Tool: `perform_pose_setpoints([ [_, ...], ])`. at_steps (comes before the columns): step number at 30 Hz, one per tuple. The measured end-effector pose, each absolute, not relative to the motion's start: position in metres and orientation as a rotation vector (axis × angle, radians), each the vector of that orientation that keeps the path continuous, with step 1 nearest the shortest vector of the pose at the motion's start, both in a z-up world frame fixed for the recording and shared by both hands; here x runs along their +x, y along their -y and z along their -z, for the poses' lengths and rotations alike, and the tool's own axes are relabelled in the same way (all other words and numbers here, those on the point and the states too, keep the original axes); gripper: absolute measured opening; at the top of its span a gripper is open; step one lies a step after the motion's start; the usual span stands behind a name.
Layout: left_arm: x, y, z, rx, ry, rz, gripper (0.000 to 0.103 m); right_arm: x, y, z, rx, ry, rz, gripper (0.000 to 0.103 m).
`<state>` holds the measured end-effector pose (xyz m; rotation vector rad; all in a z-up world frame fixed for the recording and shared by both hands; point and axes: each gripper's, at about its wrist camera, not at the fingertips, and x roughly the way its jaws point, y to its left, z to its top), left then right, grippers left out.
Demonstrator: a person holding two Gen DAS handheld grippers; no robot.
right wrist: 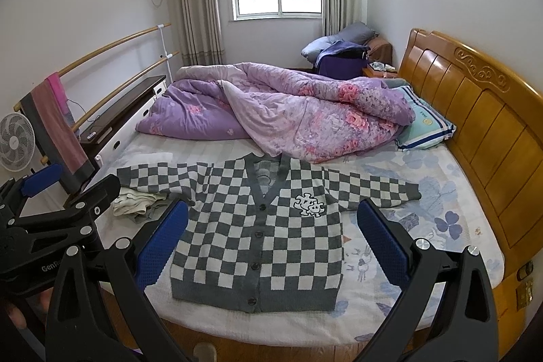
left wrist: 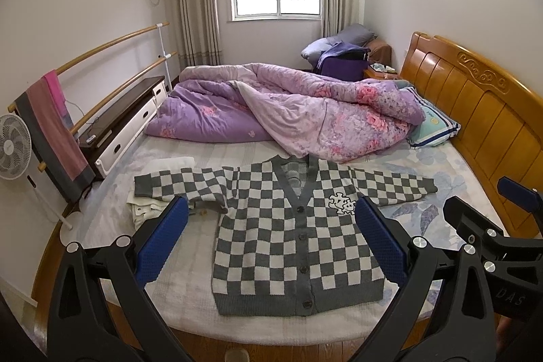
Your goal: Fold large clothes
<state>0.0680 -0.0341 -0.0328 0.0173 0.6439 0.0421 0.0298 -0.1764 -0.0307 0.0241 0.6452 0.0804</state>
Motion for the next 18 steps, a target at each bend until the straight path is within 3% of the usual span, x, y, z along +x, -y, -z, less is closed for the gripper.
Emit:
perform_pose_setpoints([
  [11, 0.126, 0.003, 0.054, 0.020, -0.730, -0.024, 0.098, 0.083, 0.156, 0.038, 0.050, -0.722, -0.071, 0.096],
  [18, 0.190, -0.066, 0.084, -0.044, -0.782, -0.013, 0.098, 0.146, 0.116, 0.065, 0.053, -0.758, -0.039, 0.096],
])
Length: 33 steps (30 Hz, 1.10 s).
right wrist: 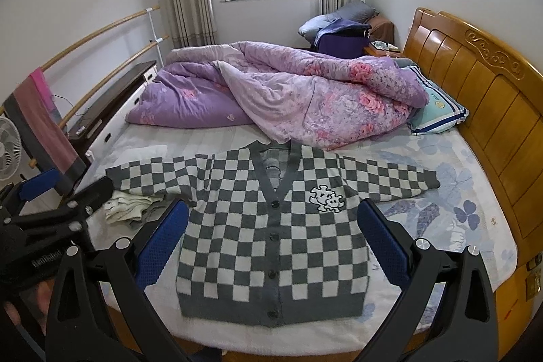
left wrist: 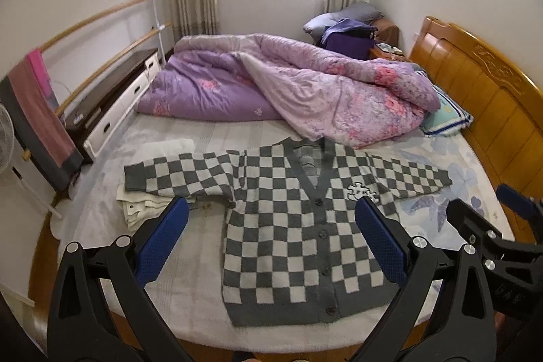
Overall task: Fold large clothes
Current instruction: 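Grasp the grey ribbed sleeve cuff with the left gripper while the right gripper grasps the cardigan front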
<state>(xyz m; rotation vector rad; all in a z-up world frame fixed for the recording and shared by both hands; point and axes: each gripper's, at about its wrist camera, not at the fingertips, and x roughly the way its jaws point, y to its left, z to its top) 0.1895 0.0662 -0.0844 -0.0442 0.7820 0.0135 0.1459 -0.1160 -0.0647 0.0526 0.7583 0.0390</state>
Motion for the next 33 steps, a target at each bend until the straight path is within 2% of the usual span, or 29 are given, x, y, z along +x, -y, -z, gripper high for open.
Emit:
perform_pose_setpoints([
  [12, 0.325, -0.255, 0.187, -0.174, -0.900, -0.174, 0.098, 0.284, 0.029, 0.139, 0.090, -0.874, 0.043, 0.096],
  [22, 0.383, -0.443, 0.311, -0.498, -0.964, -0.377, 0.097, 0.364, -0.019, 0.222, 0.049, -1.008, 0.070, 0.096],
  [25, 0.388, -0.471, 0.340, -0.614, -0.972, -0.386, 0.091, 0.376, -0.032, 0.245, 0.036, -1.044, 0.060, 0.096],
  [26, 0.390, -0.476, 0.349, -0.645, -0.978, -0.385, 0.081, 0.382, -0.035, 0.254, 0.033, -1.058, 0.055, 0.096],
  [27, 0.392, -0.479, 0.358, -0.665, -0.992, -0.388, 0.078, 0.386, -0.039, 0.261, 0.031, -1.070, 0.052, 0.096],
  [33, 0.404, -0.498, 0.400, -0.704, -1.017, -0.456, 0.077, 0.412, -0.046, 0.306, 0.035, -1.117, 0.026, 0.096],
])
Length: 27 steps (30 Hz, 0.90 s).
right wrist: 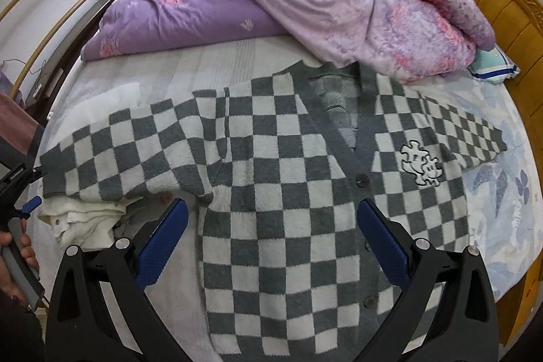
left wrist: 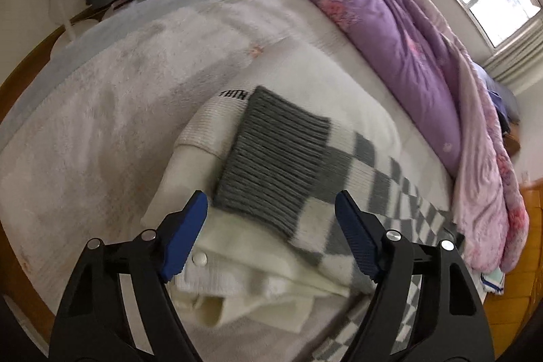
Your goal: Fold large clothes
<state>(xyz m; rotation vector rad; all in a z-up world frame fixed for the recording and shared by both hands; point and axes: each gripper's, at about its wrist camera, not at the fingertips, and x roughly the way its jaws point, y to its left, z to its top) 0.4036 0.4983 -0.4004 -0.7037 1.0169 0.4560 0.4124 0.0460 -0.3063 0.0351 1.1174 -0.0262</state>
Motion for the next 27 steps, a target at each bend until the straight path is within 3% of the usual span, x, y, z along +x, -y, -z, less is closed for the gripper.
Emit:
perform_pose_setpoints([
  [4, 0.412, -0.503, 0.414, -0.689, -1.025, -0.492, 0.066, 0.436, -0.046, 0.333, 0.041, -1.123, 0.009, 0.096],
  [5, 0.414, -0.503, 0.417, -0.676, -1.030, -0.509, 0.059, 0.442, -0.046, 0.339, 0.038, -1.123, 0.005, 0.096],
  [8, 0.417, -0.505, 0.418, -0.616, -1.054, -0.569, 0.019, 0.465, -0.044, 0.358, 0.039, -1.127, -0.015, 0.096],
  [9, 0.414, -0.507, 0.414, -0.618, -1.036, -0.569, 0.011, 0.473, -0.044, 0.365, 0.039, -1.128, -0.023, 0.096],
  [12, 0.406, -0.506, 0.400, -0.606, -1.004, -0.533, 0.009, 0.493, -0.046, 0.384, 0.053, -1.127, -0.083, 0.095],
  [13, 0.404, -0.503, 0.393, -0.591, -0.992, -0.525, 0.009, 0.500, -0.048, 0.393, 0.056, -1.133, -0.116, 0.085],
  [14, 0.403, -0.500, 0.386, -0.581, -0.980, -0.517, 0.009, 0.506, -0.051, 0.402, 0.067, -1.149, -0.152, 0.066],
  [17, 0.396, -0.484, 0.360, -0.557, -0.922, -0.495, 0.008, 0.523, -0.057, 0.436, 0.104, -1.231, -0.243, 0.032],
  [20, 0.390, -0.470, 0.337, -0.558, -0.870, -0.481, 0.008, 0.534, -0.066, 0.464, 0.136, -1.276, -0.300, 0.008],
  [27, 0.399, -0.422, 0.279, -0.468, -0.762, -0.371, 0.008, 0.541, -0.111, 0.528, 0.269, -1.445, -0.501, 0.002],
])
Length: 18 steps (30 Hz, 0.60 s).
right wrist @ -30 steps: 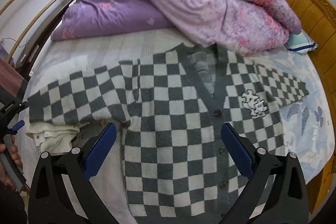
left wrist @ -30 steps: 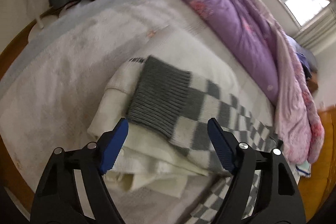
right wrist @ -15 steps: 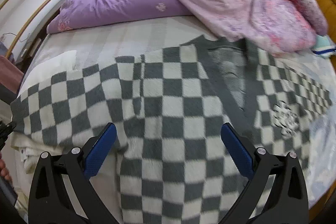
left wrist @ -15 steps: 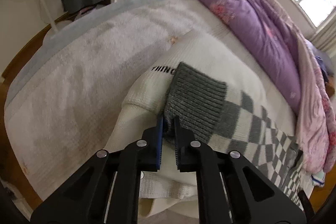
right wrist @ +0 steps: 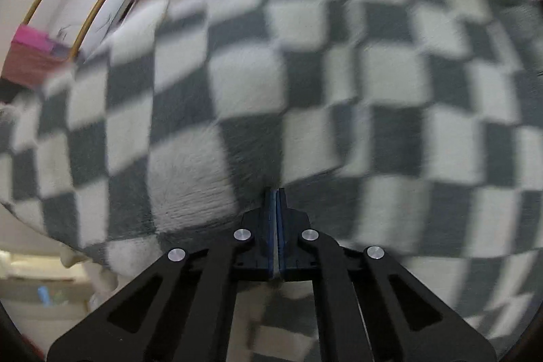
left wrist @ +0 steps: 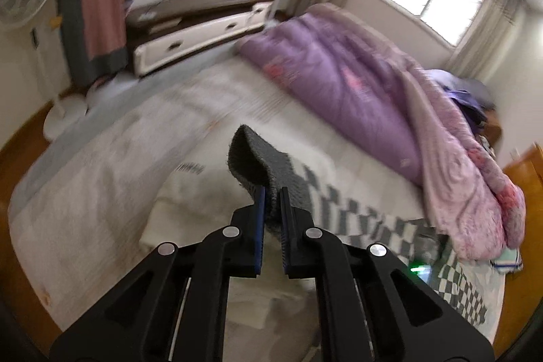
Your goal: Fold large clothes
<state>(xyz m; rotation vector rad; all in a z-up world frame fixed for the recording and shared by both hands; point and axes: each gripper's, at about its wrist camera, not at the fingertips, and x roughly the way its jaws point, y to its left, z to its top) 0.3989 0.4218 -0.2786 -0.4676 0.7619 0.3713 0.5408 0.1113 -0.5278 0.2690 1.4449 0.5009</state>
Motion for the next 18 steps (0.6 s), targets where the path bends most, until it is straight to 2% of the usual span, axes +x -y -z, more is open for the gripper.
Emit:
perform_pose_setpoints([
  [3, 0.416, -0.383, 0.256, -0.428, -0.727, -0.285, 0.008, 0.541, -0.095, 0.528, 0.326, -1.437, -0.498, 0.002],
  [8, 0.452, -0.291, 0.245, -0.408, -0.700, -0.119, 0.008, 0.532, -0.006, 0.478, 0.362, -1.301, -0.483, 0.002],
  [15, 0.516, -0.123, 0.272, -0.423, -0.756, 0.086, 0.008, 0.505, 0.211, 0.410, 0.395, -1.141, -0.253, 0.005],
  [18, 0.544, -0.037, 0.296, -0.413, -0.813, 0.176, 0.008, 0.486, 0.299, 0.398, 0.389, -1.099, -0.124, 0.005],
])
